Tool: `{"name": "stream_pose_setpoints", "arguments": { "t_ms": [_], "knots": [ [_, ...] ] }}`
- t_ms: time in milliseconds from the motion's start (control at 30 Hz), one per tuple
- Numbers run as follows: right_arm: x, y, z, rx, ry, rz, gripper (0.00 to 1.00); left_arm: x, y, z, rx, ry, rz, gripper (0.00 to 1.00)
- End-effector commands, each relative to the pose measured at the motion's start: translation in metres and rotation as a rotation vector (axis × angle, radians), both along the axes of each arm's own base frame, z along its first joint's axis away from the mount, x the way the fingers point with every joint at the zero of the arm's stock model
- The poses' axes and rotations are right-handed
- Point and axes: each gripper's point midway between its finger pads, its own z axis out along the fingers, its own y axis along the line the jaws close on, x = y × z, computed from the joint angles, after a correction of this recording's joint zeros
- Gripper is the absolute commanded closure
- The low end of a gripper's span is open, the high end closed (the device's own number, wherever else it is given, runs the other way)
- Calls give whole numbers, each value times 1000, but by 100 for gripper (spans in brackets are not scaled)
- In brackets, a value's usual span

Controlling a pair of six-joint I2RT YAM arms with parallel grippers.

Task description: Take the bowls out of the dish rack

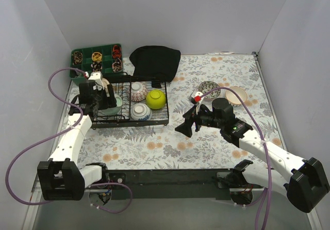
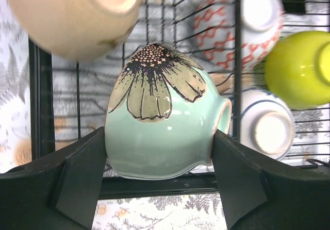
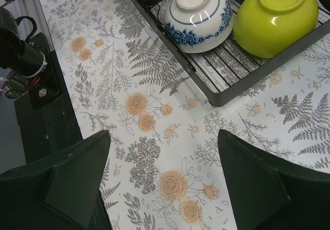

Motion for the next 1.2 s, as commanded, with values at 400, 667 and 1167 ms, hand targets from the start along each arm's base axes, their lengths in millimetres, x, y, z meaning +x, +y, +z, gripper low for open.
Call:
{"name": "stream_pose_setpoints", "arguments": {
  "t_ms": [400,667,1167],
  "knots": [
    [7,-2,35,7,-51,-37,7,-2,-109,107,218,-455,-542,57],
    [14,-3,55,-30,-131,-1,5,-30,-175,114,344,-654,-853,58],
    [17,28,96,-6,-169,409,4,-95,-237,99,387,-842,-1153,58]
  ]
}}
